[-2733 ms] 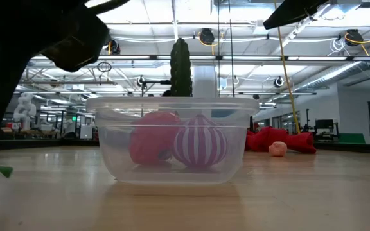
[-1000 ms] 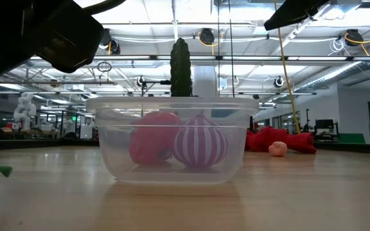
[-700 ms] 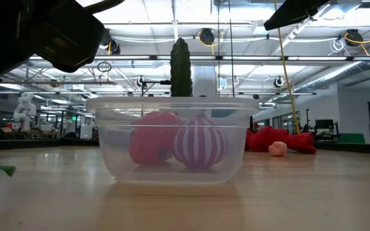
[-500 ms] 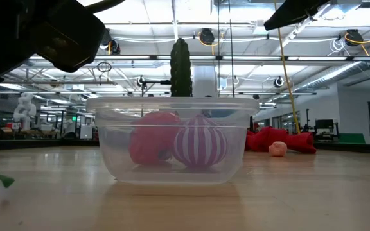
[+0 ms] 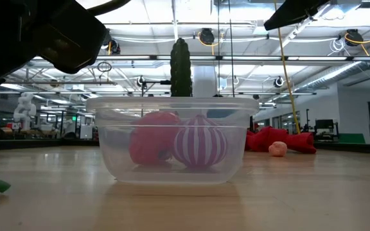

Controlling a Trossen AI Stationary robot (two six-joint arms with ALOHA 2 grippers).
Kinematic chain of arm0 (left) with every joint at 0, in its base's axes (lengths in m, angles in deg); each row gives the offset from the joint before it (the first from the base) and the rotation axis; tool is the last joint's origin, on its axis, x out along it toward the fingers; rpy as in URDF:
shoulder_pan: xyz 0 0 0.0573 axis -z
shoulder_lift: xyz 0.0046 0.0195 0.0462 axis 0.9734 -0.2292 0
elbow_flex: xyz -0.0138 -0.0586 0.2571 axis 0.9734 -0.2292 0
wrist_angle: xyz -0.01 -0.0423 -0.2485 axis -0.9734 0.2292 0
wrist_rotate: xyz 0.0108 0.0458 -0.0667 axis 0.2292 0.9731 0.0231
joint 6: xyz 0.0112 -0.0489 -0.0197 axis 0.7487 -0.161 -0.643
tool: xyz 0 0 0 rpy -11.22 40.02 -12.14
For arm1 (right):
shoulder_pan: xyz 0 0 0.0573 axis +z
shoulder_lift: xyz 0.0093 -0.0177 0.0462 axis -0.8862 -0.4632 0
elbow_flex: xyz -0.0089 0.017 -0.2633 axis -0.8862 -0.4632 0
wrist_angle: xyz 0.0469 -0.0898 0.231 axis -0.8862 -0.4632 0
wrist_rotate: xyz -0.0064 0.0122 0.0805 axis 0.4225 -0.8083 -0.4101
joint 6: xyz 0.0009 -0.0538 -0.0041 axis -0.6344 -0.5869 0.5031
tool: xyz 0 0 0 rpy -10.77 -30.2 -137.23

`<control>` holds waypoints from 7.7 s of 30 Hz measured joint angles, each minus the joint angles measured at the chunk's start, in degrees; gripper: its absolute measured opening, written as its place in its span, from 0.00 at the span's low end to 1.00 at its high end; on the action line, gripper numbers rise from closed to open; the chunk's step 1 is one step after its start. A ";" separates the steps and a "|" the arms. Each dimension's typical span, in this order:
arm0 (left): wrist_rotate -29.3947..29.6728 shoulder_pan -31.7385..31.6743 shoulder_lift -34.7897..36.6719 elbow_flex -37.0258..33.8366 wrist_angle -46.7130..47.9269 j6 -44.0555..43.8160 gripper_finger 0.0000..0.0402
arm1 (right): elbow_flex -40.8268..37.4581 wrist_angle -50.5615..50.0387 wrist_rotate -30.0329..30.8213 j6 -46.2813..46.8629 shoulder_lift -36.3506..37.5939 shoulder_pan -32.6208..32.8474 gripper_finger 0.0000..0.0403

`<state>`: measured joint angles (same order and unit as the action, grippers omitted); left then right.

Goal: Pick and placing Produce into tupperware
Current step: Put the bottom strawberry into the transparent container, then put the strawberry into the transparent container

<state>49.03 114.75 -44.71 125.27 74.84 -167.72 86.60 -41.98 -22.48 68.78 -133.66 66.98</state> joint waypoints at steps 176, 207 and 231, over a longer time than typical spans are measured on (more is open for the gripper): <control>8.62 -15.70 5.02 19.20 20.58 33.64 0.44 | 0.02 -2.84 0.13 -1.68 0.02 0.01 0.54; 23.40 -7.37 44.48 -20.20 38.76 3.80 0.44 | 0.02 8.04 -25.11 1.01 -14.84 0.02 0.54; 20.88 -6.80 44.30 -20.48 38.70 6.03 0.44 | 14.64 -4.17 -28.43 4.11 -38.60 -6.79 0.54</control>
<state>69.91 107.95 -0.41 104.79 113.54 -161.69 101.24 -46.15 -50.91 72.89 -172.25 60.19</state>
